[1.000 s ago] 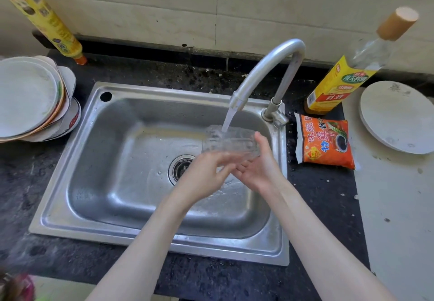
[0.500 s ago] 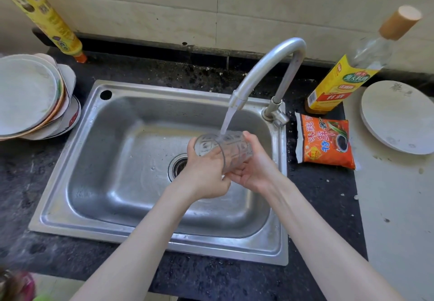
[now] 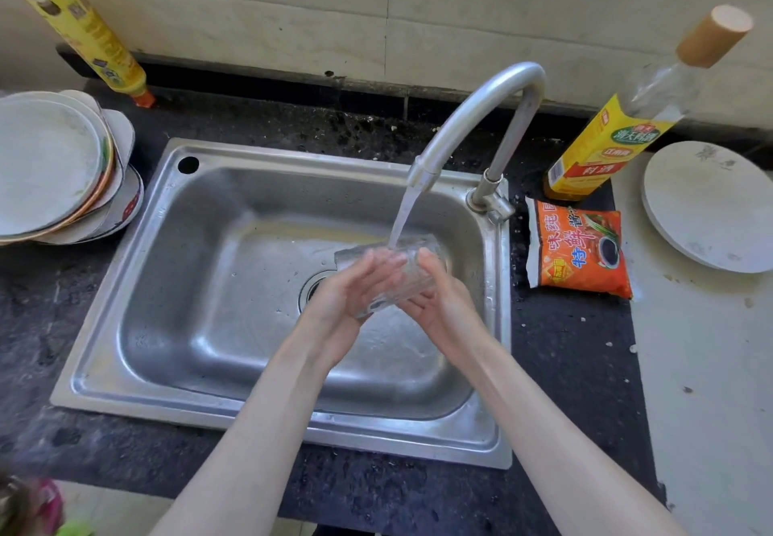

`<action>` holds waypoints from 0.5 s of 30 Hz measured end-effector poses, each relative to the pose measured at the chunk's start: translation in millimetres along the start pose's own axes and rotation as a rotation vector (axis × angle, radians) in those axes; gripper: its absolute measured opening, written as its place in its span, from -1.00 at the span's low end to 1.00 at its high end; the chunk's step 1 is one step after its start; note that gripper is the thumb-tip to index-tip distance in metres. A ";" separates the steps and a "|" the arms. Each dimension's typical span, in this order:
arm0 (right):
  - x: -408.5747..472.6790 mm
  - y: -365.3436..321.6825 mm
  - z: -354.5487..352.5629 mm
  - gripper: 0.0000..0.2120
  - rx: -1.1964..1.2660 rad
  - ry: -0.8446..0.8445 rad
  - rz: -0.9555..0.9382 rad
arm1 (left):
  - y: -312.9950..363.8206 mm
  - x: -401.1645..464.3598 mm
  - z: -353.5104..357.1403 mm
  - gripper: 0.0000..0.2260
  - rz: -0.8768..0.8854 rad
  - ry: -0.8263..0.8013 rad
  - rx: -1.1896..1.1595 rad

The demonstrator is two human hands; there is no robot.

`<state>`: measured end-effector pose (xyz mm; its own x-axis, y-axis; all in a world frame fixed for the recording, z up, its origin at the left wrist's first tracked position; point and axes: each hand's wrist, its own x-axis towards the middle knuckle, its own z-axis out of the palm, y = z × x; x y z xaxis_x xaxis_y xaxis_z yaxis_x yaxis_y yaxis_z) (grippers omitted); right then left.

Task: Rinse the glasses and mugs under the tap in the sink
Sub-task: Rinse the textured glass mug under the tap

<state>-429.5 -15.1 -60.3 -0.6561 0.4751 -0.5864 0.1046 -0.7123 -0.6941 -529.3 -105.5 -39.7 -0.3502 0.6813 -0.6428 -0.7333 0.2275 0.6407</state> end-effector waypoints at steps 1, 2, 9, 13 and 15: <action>-1.4 -1.3 2.1 -0.75 -0.027 0.001 -0.044 | -1.2 1.9 -1.4 -0.77 0.004 0.048 -0.020; -2.4 -2.2 2.5 -0.85 -0.061 0.018 -0.085 | -3.2 3.2 -3.6 -0.75 0.004 0.108 -0.045; -9.5 -4.0 8.7 -0.56 -0.496 0.124 -0.354 | -18.7 13.5 -3.6 -0.77 -0.029 0.275 -0.334; -9.9 -3.3 13.9 -0.46 -0.700 0.128 -0.428 | -27.5 13.2 -9.4 -0.72 -0.054 0.269 -0.502; -10.3 -2.7 15.6 -0.45 -0.741 0.131 -0.426 | -32.1 13.5 -12.9 -0.68 -0.042 0.288 -0.528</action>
<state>-434.8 -26.2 -45.8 -0.6637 0.7130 -0.2259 0.3591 0.0388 -0.9325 -518.0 -112.6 -74.3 -0.4041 0.4469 -0.7981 -0.9144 -0.1762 0.3643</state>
